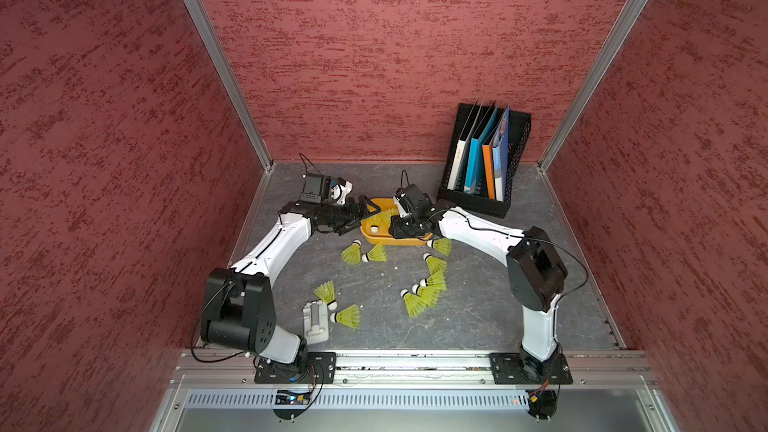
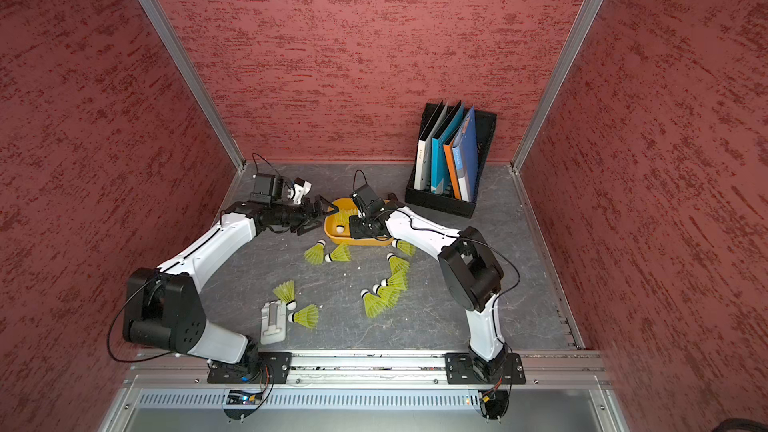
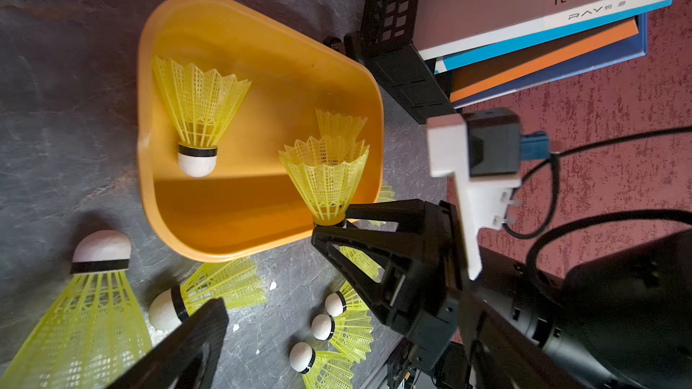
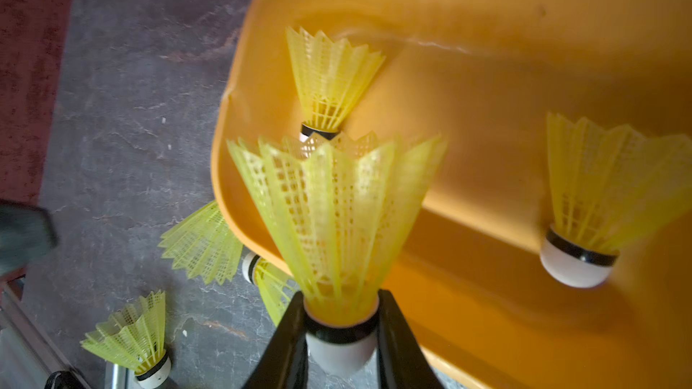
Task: Put the shuttlecocks into the storage box
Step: Place the shuttlecock in the storage box.
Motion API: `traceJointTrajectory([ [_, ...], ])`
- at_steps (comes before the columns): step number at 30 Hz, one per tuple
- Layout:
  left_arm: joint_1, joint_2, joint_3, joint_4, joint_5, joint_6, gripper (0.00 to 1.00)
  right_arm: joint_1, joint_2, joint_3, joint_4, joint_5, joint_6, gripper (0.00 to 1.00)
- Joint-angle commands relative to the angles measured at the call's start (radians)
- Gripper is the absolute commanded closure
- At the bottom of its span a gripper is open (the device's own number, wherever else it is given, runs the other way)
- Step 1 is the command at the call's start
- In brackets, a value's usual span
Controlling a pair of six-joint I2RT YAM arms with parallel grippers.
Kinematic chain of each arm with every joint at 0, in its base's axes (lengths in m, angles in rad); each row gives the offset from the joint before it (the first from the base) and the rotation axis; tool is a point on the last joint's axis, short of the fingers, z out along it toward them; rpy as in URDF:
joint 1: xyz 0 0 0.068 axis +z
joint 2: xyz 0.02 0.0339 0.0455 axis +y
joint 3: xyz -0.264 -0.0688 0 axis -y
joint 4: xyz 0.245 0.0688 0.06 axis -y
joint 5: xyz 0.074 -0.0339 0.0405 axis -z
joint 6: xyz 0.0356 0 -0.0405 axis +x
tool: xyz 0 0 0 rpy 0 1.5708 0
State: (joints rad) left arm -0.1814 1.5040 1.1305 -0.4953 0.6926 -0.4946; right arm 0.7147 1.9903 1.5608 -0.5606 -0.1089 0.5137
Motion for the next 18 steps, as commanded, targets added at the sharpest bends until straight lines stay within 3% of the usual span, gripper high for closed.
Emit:
traceJointTrajectory([
  [1,-0.029,0.003,0.021,0.0,-0.029,0.045,0.0,-0.013,0.035,0.045,-0.07,0.051,0.058,0.85],
  [18,-0.096,0.013,0.034,-0.038,-0.079,0.07,0.0,-0.048,0.146,0.132,-0.085,0.119,0.138,0.84],
])
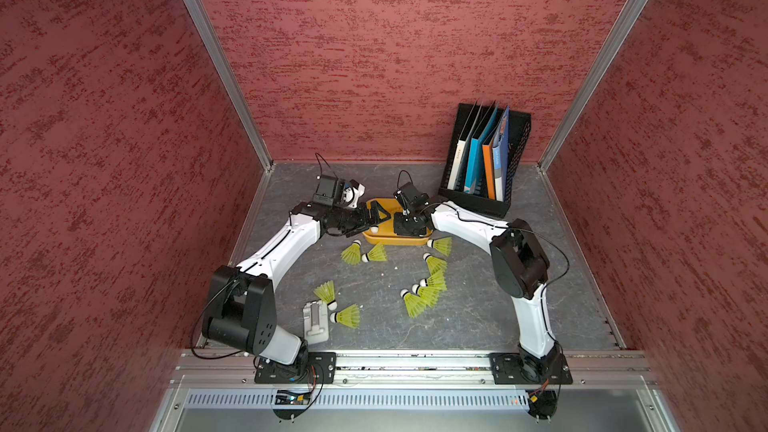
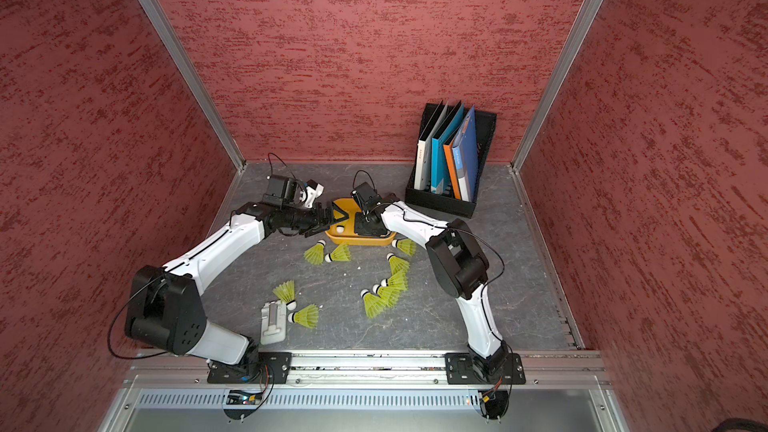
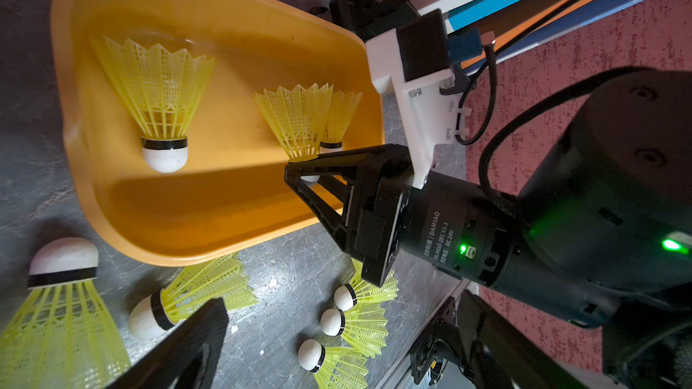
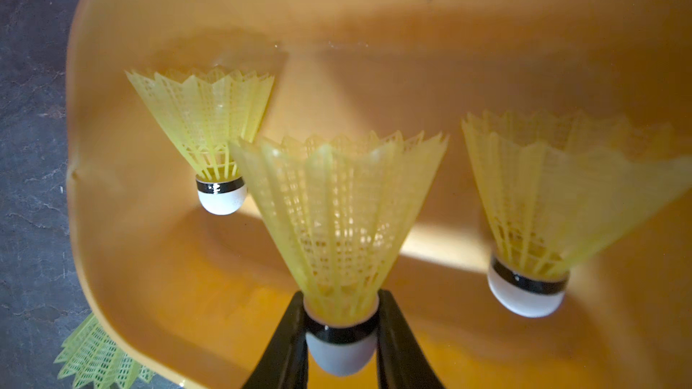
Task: Put the shuttlecocks into the storage box
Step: Place the shuttlecock in the storage box.
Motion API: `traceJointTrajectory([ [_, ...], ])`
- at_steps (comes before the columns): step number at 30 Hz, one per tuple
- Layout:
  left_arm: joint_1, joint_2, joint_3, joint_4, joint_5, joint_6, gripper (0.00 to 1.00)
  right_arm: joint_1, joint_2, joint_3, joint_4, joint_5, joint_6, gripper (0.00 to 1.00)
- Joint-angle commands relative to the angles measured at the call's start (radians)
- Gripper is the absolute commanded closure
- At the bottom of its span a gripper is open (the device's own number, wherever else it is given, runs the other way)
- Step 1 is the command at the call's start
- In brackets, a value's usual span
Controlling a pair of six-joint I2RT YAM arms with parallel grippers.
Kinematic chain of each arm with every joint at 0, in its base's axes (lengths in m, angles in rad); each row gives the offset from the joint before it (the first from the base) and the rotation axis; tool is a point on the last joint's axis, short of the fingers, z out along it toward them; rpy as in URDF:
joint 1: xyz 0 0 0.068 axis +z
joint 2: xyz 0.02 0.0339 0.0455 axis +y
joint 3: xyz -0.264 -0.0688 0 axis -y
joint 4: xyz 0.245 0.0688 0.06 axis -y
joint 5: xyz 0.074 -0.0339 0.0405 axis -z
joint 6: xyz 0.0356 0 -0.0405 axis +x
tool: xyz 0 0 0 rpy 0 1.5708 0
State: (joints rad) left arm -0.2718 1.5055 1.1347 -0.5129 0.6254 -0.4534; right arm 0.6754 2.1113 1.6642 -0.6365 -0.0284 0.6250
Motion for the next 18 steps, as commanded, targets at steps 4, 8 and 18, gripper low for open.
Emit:
traceJointTrajectory([
  [4,-0.007,0.007,0.037,-0.025,-0.014,0.028,0.0,-0.01,0.055,0.06,-0.026,0.045,0.028,0.83],
  [8,-0.009,0.008,0.035,-0.024,-0.01,0.02,0.0,-0.014,0.065,0.072,-0.036,0.059,0.031,0.83],
  [18,-0.015,0.002,0.033,-0.029,-0.012,0.022,0.0,-0.028,0.084,0.093,-0.069,0.089,0.054,0.8],
])
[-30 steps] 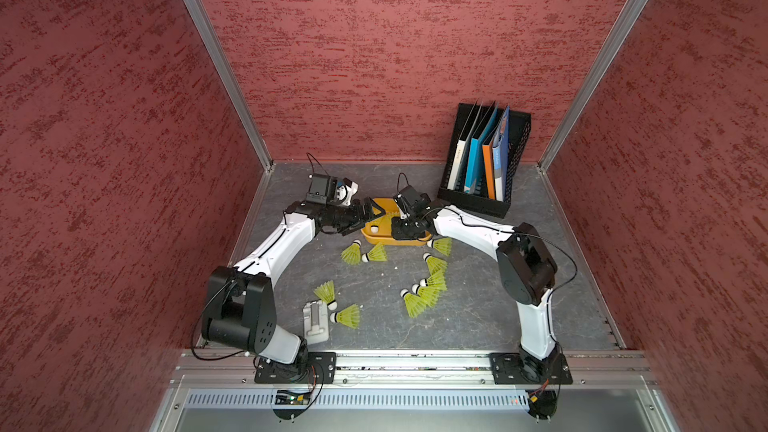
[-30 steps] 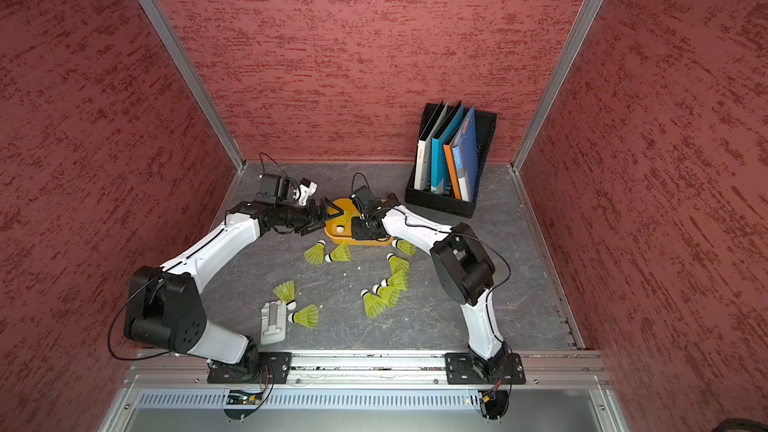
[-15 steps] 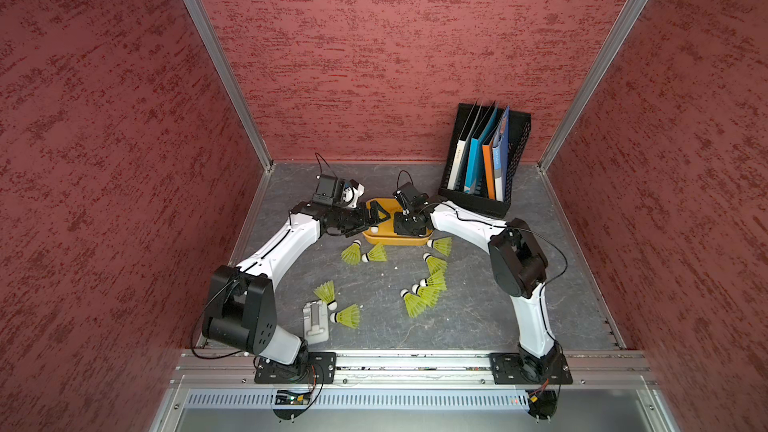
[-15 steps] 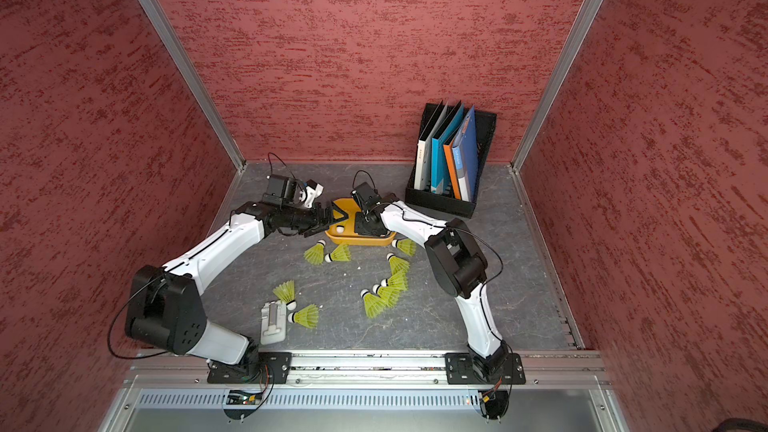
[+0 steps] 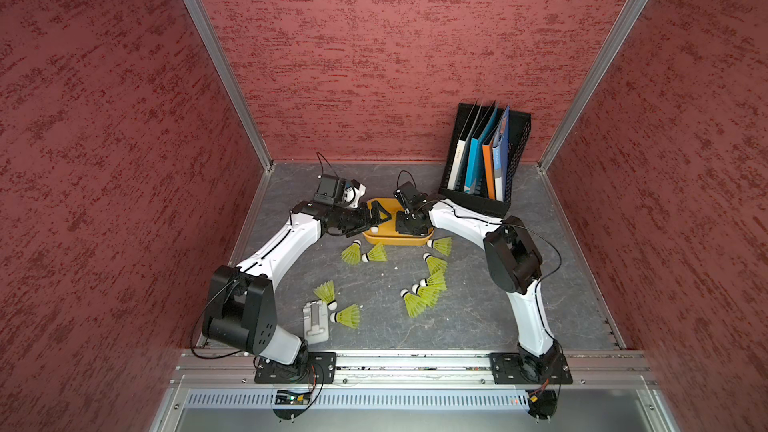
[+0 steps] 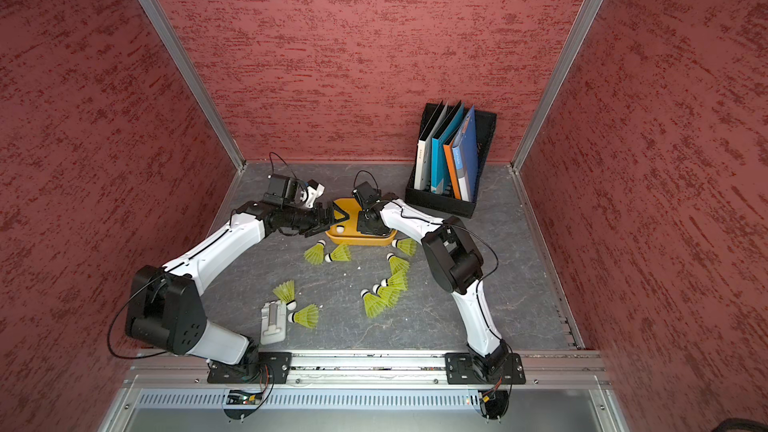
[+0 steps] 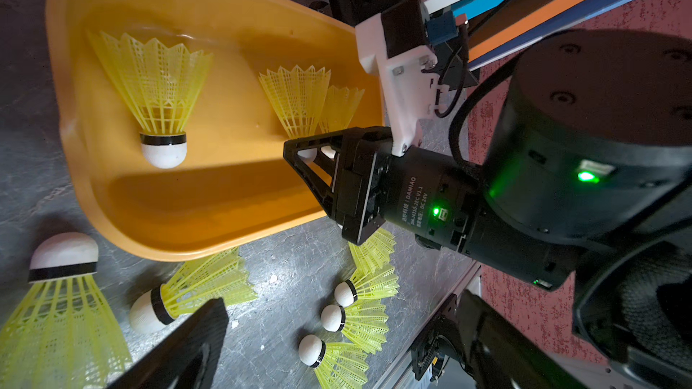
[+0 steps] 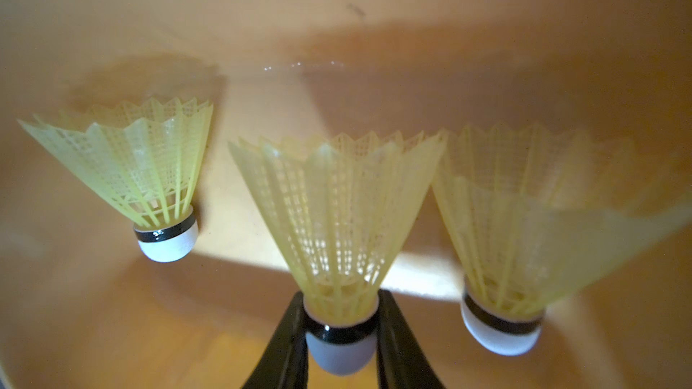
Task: Put the shuttlecocks into the storage box
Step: Place the shuttlecock in the storage box.
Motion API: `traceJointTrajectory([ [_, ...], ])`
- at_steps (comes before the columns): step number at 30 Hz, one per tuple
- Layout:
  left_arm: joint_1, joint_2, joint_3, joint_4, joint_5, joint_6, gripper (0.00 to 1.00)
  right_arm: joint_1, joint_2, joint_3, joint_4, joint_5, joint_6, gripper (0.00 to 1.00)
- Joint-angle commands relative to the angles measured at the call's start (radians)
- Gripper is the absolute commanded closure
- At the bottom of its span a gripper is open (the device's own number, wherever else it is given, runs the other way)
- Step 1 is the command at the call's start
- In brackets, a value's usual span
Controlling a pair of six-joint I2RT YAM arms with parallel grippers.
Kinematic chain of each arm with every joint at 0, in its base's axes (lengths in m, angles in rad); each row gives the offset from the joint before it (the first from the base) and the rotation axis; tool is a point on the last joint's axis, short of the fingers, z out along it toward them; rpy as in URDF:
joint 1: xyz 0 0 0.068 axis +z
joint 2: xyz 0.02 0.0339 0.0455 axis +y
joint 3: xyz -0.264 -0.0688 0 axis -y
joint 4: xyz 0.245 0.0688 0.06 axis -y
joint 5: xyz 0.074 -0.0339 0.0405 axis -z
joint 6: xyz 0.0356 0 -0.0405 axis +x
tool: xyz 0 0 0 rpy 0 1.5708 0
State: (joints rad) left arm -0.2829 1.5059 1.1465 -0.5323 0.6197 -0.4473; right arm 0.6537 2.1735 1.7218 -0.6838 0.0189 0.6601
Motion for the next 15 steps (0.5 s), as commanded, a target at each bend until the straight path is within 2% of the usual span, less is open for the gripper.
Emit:
traceJointTrajectory([
  [1,-0.005,0.002,0.022,-0.009,-0.005,0.015,0.0,-0.008,0.024,0.038,-0.025,0.042,0.022,0.8],
  [15,-0.005,-0.001,0.021,-0.009,-0.005,0.016,0.0,-0.015,0.045,0.053,-0.057,0.052,0.047,0.73],
])
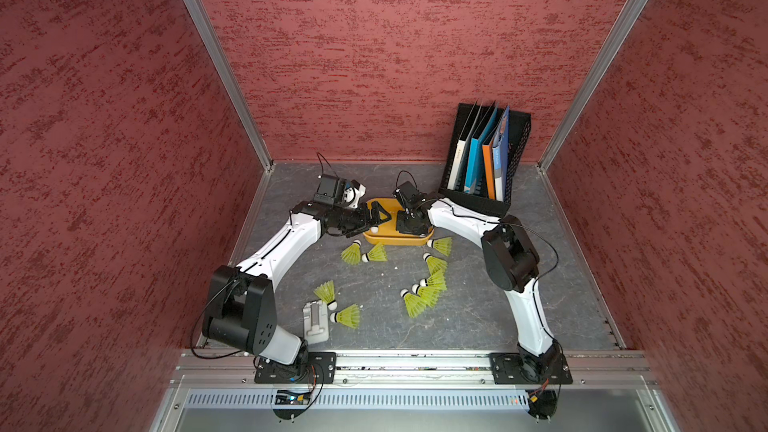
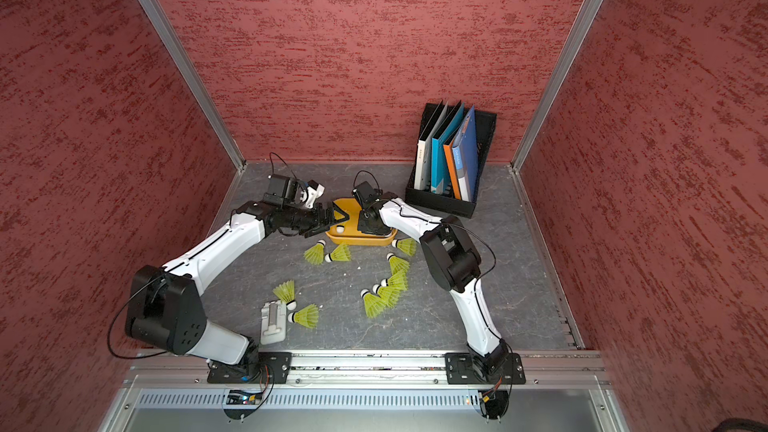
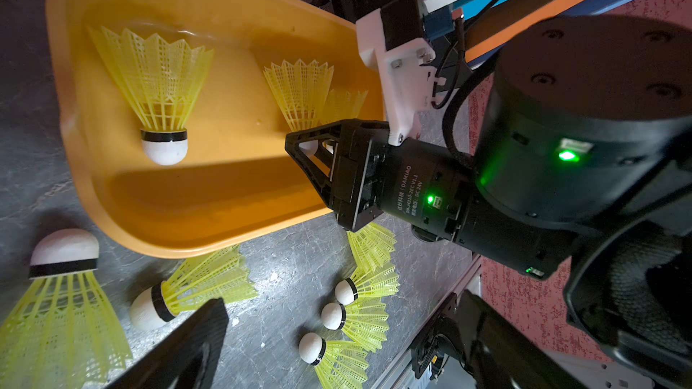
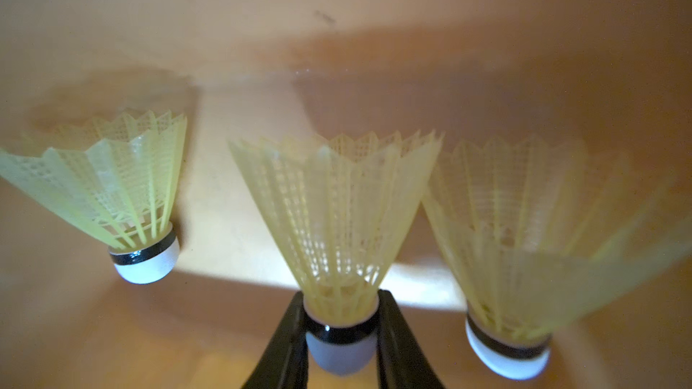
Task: Put the shuttlecocks into the storage box
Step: Place the shuttlecock in the storage box.
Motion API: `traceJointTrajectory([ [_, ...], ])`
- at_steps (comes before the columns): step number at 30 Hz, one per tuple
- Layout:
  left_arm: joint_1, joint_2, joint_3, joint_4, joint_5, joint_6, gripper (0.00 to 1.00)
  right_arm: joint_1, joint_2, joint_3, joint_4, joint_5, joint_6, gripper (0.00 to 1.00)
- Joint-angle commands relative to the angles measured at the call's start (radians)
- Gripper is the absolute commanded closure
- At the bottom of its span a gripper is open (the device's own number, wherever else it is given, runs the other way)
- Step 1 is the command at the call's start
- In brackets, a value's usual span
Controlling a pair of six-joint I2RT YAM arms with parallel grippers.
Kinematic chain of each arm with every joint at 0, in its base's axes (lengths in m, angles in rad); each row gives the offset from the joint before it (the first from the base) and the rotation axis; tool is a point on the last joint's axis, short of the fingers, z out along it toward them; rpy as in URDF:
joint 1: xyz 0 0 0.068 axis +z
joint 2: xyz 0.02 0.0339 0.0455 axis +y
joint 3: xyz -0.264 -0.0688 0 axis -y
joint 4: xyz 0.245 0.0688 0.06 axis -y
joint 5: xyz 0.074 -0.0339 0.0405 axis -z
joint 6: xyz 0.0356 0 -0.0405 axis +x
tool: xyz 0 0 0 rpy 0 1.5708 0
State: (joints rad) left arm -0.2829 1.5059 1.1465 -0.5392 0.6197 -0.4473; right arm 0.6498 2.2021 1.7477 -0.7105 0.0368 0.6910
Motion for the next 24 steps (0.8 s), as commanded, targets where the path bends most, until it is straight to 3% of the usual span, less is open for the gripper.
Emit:
traceJointTrajectory([
  [1,-0.005,-0.001,0.023,-0.002,-0.007,0.016,0.0,-0.01,0.017,0.025,-0.03,0.035,0.018,0.72],
  [9,-0.005,0.001,0.019,-0.001,-0.009,0.019,0.0,-0.015,0.021,0.031,-0.033,0.029,0.034,0.55],
  [24,-0.005,0.003,0.019,-0.004,-0.012,0.019,0.0,-0.017,0.01,0.06,-0.041,0.017,0.051,0.57],
])
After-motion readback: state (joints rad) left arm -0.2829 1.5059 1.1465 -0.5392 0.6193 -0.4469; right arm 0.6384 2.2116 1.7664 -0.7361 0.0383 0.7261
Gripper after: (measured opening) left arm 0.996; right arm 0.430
